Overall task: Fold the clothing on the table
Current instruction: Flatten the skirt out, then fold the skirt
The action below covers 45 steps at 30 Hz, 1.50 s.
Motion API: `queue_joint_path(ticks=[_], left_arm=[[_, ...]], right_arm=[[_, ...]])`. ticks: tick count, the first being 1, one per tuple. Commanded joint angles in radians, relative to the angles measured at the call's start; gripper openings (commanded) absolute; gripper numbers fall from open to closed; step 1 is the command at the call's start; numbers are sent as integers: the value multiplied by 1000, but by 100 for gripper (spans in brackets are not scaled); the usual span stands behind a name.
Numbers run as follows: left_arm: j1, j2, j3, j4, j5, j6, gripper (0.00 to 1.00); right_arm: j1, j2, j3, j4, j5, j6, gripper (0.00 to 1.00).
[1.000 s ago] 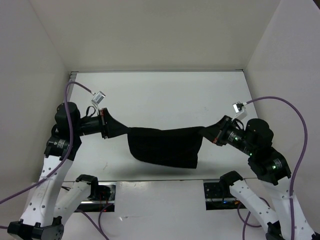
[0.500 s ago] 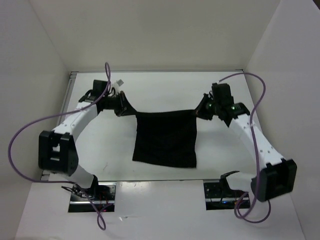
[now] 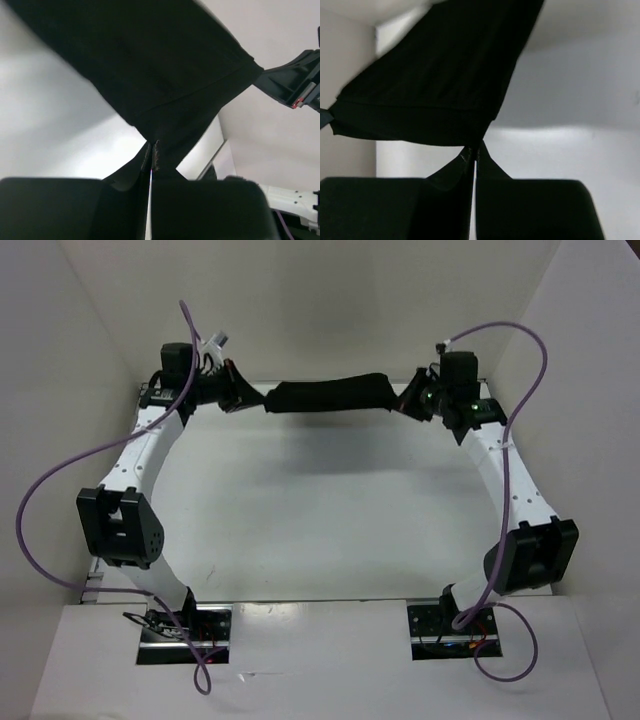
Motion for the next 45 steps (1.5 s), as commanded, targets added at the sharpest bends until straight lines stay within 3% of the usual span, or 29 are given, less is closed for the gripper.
queue_joint_path(ticks=[1, 8, 15, 24, 32, 45], left_arm=[[22, -68, -219, 27, -10, 39, 0], [-113, -77, -694, 112, -80, 19, 0], [-196, -125, -908, 71, -90, 7, 0], [-214, -266, -918, -66, -90, 41, 0], [-214, -318, -834, -123, -62, 18, 0], [-167, 16, -536, 21, -27, -79, 0]], right_arm=[[-23, -54, -196, -2, -9, 9, 0], [61, -146, -677, 7, -111, 101, 0], [132, -220, -778, -155, -174, 197, 0], [256, -272, -911, -226, -273, 315, 0], [256, -373, -789, -326, -246, 359, 0], [-21, -229, -630, -177, -152, 290, 0]])
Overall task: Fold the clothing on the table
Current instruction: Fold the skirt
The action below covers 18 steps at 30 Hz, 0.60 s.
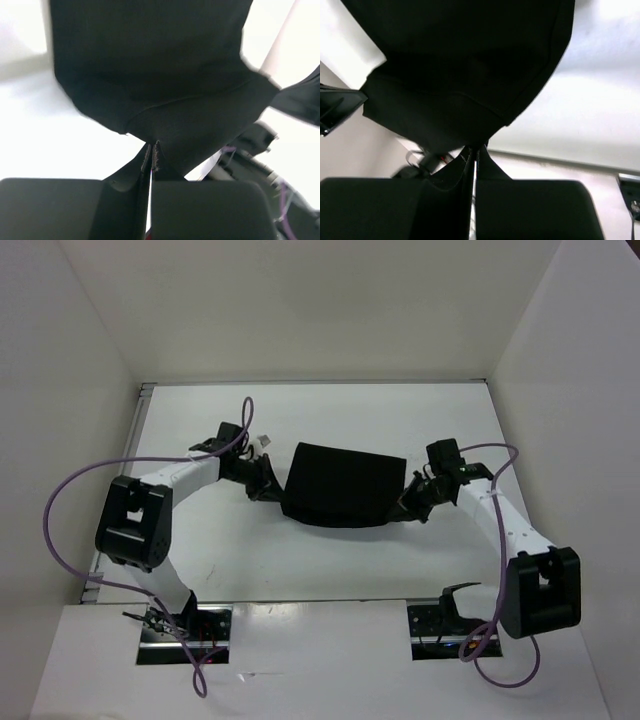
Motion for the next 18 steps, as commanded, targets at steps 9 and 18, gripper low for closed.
queue_joint_path(ticks=[9, 18], left_arm=[[47, 204, 246, 150, 6, -125, 0], [66, 309, 425, 161, 15, -147, 0]], right_arm=[[-133, 116, 108, 172, 72, -50, 0], [-199, 196, 184, 213, 61, -68, 0]])
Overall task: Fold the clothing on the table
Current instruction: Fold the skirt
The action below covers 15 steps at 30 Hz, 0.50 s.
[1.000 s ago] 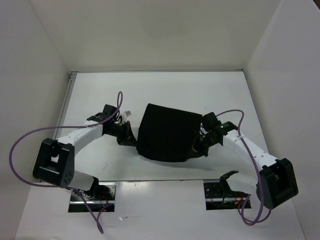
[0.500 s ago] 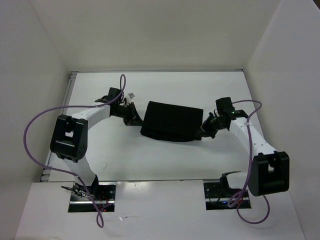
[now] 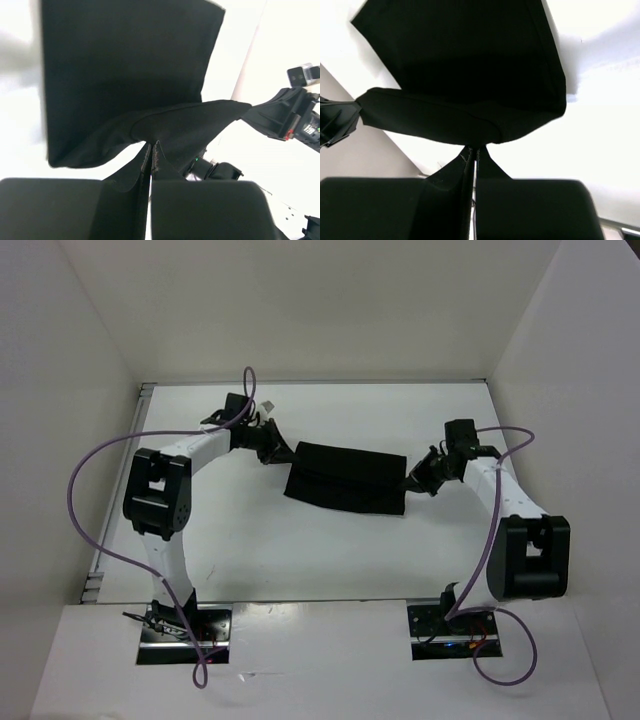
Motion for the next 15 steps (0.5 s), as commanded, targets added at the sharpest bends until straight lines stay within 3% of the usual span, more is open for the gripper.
queue_joint_path(ticks=[1, 10, 13, 14, 15], left_arm=[[27, 23, 86, 23, 1, -15, 0], [27, 153, 192, 22, -8, -33, 0], [27, 183, 201, 100, -8, -87, 24], [27, 184, 183, 178, -8, -113, 28], [37, 184, 174, 215, -17, -139, 43]], right_arm=[[-21, 28, 74, 60, 30, -27, 0], [-21, 150, 92, 140, 21, -27, 4], [-21, 194, 102, 193, 21, -36, 9], [-21, 203, 102, 216, 21, -36, 11], [-21, 212, 123, 261, 48, -36, 15]])
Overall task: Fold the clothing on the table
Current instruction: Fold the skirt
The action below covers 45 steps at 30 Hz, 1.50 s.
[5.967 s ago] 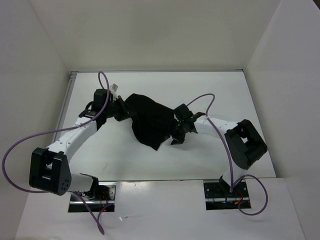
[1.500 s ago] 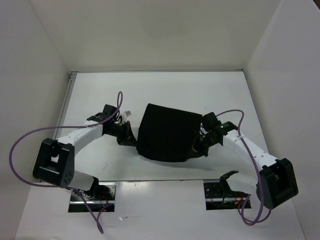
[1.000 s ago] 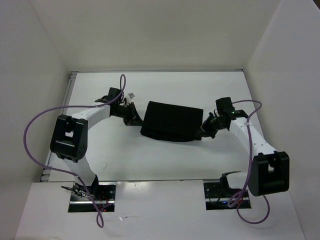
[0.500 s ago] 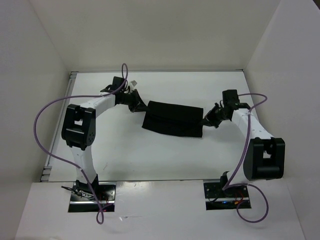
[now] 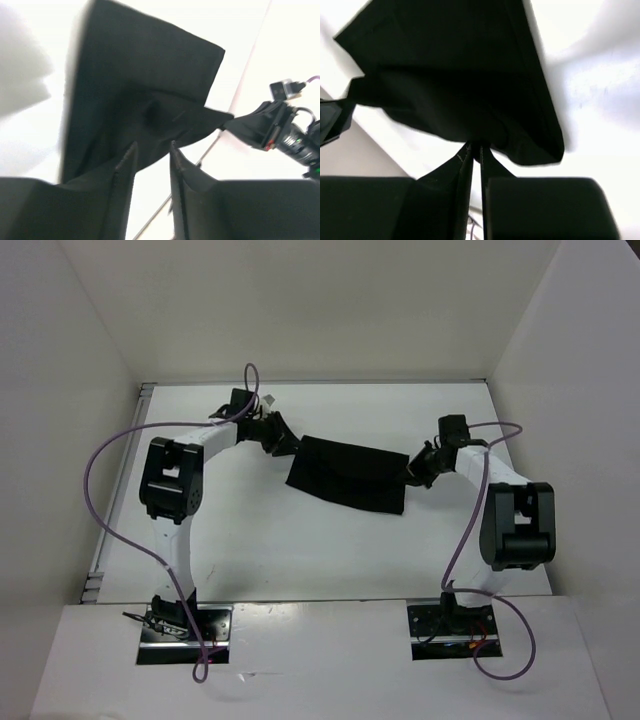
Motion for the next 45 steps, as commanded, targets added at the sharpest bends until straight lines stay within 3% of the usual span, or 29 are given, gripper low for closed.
queue_joint_path(ticks=[1, 3, 5, 9, 11, 15, 17, 18, 19, 20, 21, 23, 24, 25, 26, 29, 31, 35, 37, 39, 43, 45], left_arm=[[23, 16, 3, 211, -22, -127, 50], [23, 44, 70, 250, -33, -164, 54], [23, 88, 144, 250, -47, -188, 65], [32, 107, 253, 259, -62, -214, 65], [32, 69, 254, 259, -62, -214, 67], [32, -22, 136, 268, -10, -168, 68], [9, -71, 42, 277, 27, -140, 58], [0, -88, 11, 261, 38, -101, 48], [-25, -118, -39, 229, 38, -79, 22], [-37, -131, -64, 212, 38, -61, 10], [-49, -142, -87, 202, 47, -47, 2], [-86, -151, -133, 202, 85, -14, 0], [-95, -151, -133, 193, 105, 4, 1], [-106, -139, -133, 167, 114, 41, 29], [-106, -124, -122, 158, 114, 55, 46], [-132, -87, -83, 132, 70, 65, 67], [-142, -45, -46, 103, 38, 65, 66], [-142, 45, 83, 29, -4, 65, 19], [-142, 93, 123, 29, -4, 38, 13], [-142, 131, 145, 40, 31, 12, 19], [-142, 142, 154, 76, 53, -8, 43], [-142, 142, 166, 67, 20, -8, 49]], right_arm=[[-13, 37, 81, 148, 58, -24, 17], [-13, 67, 125, 229, 58, -24, 24], [-13, 86, 163, 281, 58, -13, 26], [-13, 97, 265, 349, 104, -27, 34], [-13, 97, 303, 349, 136, -70, 38], [3, 78, 346, 225, 137, -117, 37], [50, 66, 346, 126, 176, -131, 25], [69, 54, 328, 101, 193, -142, 20], [98, 43, 291, 73, 193, -142, 13], [110, 43, 274, 61, 193, -142, 11], [121, 43, 259, 50, 184, -142, 11], [154, 43, 219, 32, 184, -142, 13], [167, 43, 207, 32, 184, -151, 20], [176, 43, 196, 32, 196, -151, 26], [176, 34, 196, 32, 207, -163, 26], [214, 34, 196, -1, 279, -173, 28], [224, 34, 205, -10, 304, -164, 28], [242, 34, 205, -28, 331, -164, 20], [251, 55, 205, -54, 344, -164, 20], [251, 92, 214, -65, 344, -164, 22], [251, 113, 214, -65, 334, -173, 37], [251, 124, 234, -65, 334, -173, 39]])
